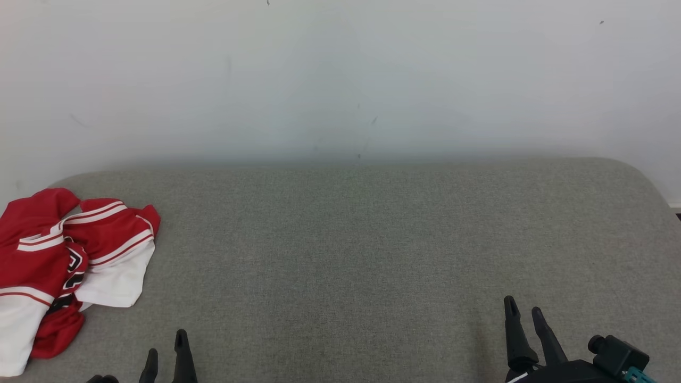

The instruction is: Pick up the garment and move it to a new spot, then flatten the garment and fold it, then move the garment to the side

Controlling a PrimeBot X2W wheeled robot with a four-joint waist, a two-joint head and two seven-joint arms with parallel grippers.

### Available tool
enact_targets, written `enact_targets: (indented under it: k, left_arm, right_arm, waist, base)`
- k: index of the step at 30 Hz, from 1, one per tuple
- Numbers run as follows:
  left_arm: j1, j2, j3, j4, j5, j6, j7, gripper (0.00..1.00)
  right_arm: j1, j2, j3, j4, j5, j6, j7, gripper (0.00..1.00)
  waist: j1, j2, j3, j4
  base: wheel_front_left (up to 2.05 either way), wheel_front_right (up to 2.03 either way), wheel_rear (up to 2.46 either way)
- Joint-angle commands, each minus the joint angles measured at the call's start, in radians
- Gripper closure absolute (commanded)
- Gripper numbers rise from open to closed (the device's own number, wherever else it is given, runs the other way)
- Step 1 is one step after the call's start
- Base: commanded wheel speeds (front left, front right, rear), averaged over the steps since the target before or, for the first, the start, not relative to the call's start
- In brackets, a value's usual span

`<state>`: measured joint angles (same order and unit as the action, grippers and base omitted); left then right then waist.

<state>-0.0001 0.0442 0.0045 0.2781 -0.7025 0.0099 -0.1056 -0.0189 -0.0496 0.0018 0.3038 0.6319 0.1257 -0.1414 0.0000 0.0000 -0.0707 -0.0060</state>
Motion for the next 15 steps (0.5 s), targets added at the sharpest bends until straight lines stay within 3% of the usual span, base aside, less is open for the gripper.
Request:
enact_targets:
  k: [1, 15]
  left_arm:
    - [0.002, 0.007, -0.004, -0.009, 0.029, 0.004, -0.011, 0.00]
    - [-0.029, 0.007, -0.054, -0.008, 0.181, 0.001, -0.055, 0.00]
  right_arm:
    - [0.001, -0.001, -0.004, -0.011, -0.025, 0.006, -0.005, 0.00]
    - [0.015, -0.001, -0.048, -0.024, -0.192, 0.006, -0.006, 0.00]
  waist:
    - [0.0000, 0.0000, -0.001, 0.000]
    - [0.0000, 0.0000, -0.012, 0.037]
  base:
    - [0.00, 0.00, 0.00]
    - [0.00, 0.00, 0.00]
